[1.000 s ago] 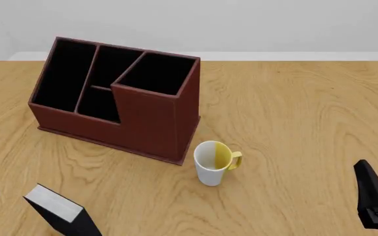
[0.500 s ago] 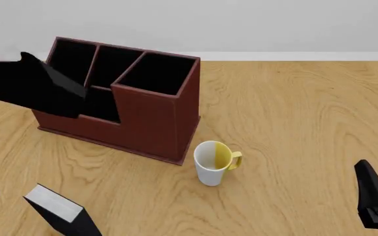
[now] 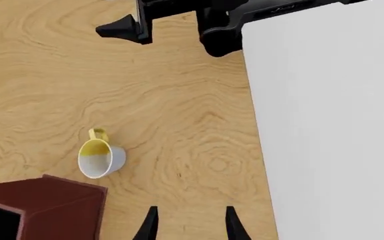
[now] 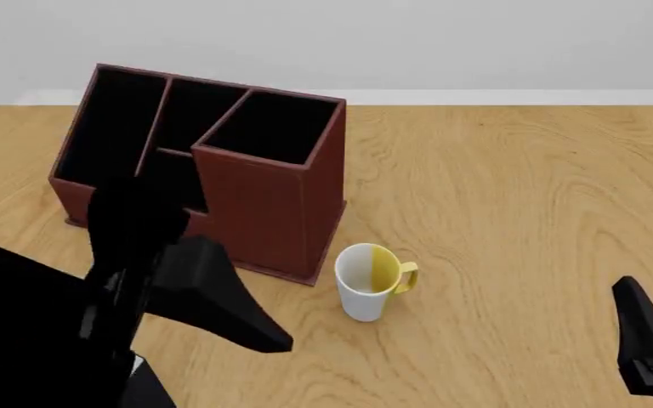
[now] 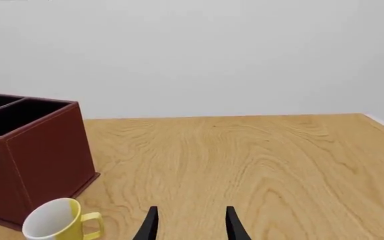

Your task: Pick up the book and place it in the front compartment of the caddy.

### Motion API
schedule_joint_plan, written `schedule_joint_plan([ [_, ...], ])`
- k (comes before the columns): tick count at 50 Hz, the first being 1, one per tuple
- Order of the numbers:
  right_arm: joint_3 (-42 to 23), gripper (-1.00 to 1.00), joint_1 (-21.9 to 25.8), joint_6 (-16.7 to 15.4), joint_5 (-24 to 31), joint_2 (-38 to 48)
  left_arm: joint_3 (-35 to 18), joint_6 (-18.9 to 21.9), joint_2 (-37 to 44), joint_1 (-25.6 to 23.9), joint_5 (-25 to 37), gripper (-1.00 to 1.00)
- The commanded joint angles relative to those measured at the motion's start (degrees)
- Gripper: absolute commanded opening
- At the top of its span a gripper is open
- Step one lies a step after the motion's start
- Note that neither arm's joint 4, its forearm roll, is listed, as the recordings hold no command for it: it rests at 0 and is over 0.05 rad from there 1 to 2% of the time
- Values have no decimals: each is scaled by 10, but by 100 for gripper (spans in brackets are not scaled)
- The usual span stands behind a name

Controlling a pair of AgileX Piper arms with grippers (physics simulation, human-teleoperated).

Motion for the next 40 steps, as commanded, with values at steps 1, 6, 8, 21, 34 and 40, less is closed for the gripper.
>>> schedule_joint_plan([
  [1, -1, 100, -1, 5, 1, -1, 48, 55, 19, 40, 0, 100],
  [6, -3, 100, -1, 8, 2, -1, 79, 95, 21, 82, 0, 100],
  [8, -3, 100, -1, 9, 3, -1, 85, 104, 22, 93, 0, 100],
  [21, -4, 100, -4, 13, 3, -1, 159, 238, 11, 225, 0, 100],
  [34, -3, 100, 0, 14, 3, -1, 203, 313, -2, 296, 0, 100],
  [40, -4, 100, 2, 14, 3, -1, 212, 339, -9, 320, 0, 100],
])
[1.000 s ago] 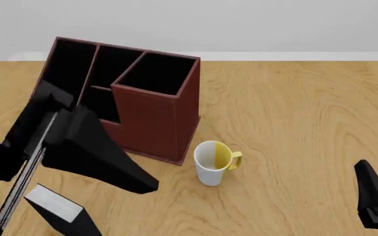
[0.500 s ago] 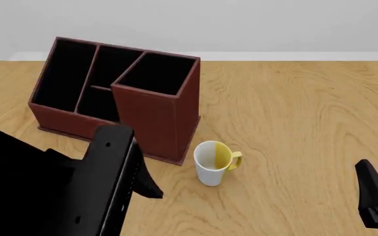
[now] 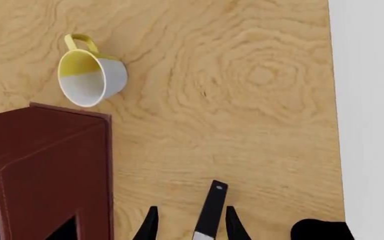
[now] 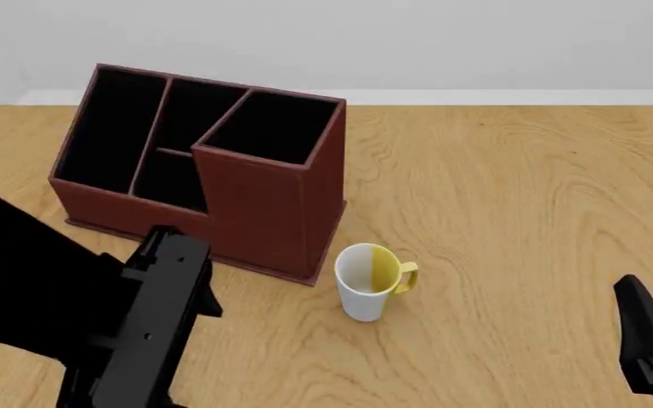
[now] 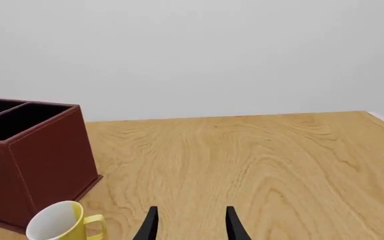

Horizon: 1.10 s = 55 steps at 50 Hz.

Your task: Pick up the book and place it in the front compartment of the caddy.

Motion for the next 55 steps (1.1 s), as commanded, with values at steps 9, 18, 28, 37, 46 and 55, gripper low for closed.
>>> schedule_joint_plan([
  [9, -1, 100, 3, 1, 1, 0, 59, 98, -26, 94, 0, 100],
  [18, -1, 100, 5, -1, 0, -1, 77, 137, -42, 132, 0, 100],
  [28, -1, 100, 7, -2, 0, -1, 92, 146, -55, 154, 0, 100],
  [37, -3, 100, 7, -4, 0, 0, 141, 286, -93, 299, 0, 100],
  [46, -4, 100, 7, -5, 1, 0, 142, 243, -86, 261, 0, 100],
  [55, -3, 100, 8, -6, 1, -1, 154, 276, -96, 302, 0, 100],
])
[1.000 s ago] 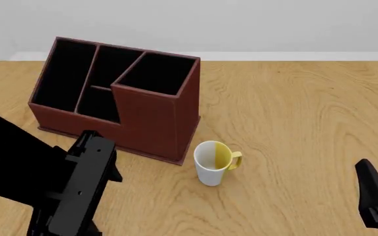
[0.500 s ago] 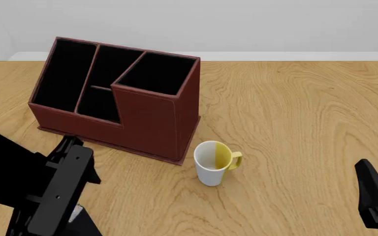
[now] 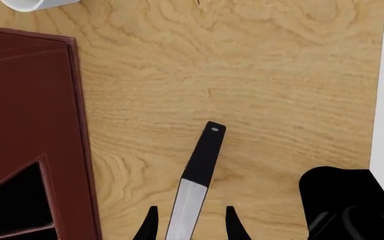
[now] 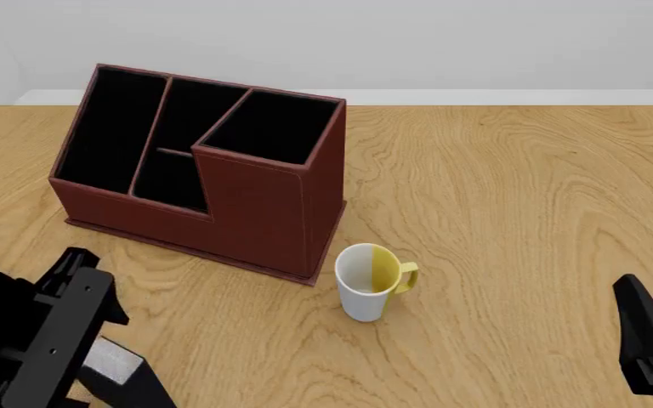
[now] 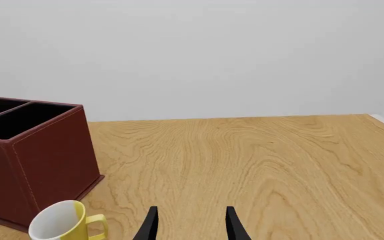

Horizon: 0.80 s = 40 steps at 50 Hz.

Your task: Pick up the book and place it in the front compartment of the caddy.

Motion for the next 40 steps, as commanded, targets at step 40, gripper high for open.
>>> schedule_joint_plan([
  [40, 3, 100, -8, -3, -2, -1, 16, 151, -19, 126, 0, 100],
])
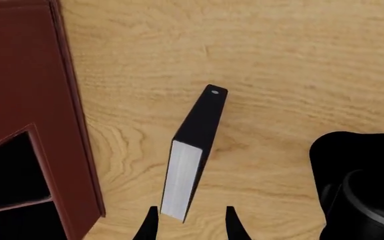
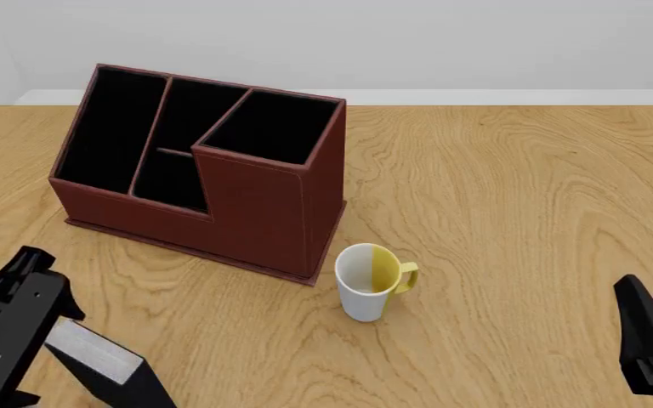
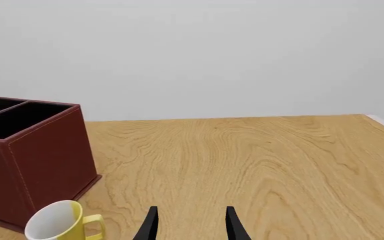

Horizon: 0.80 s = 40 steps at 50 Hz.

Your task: Pick up the book and place it in the front compartment of the caddy.

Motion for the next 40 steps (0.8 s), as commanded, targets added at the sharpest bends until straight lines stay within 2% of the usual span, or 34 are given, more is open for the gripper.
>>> schedule_joint_plan([
  [1, 0, 100, -3, 0, 0, 0, -10, -33, 15, -44, 0, 100],
  [6, 1, 100, -4, 2, 0, 0, -18, -43, 23, -59, 0, 100],
  [13, 1, 100, -5, 3, 0, 1, -20, -31, 28, -50, 0, 100],
  [25, 1, 100, -6, 5, -1, 1, -13, -68, 41, -83, 0, 100],
  [26, 1, 100, -5, 5, -1, 1, -13, -82, 44, -95, 0, 100],
  [40, 1, 100, -5, 3, -1, 1, -13, -112, 53, -125, 0, 100],
])
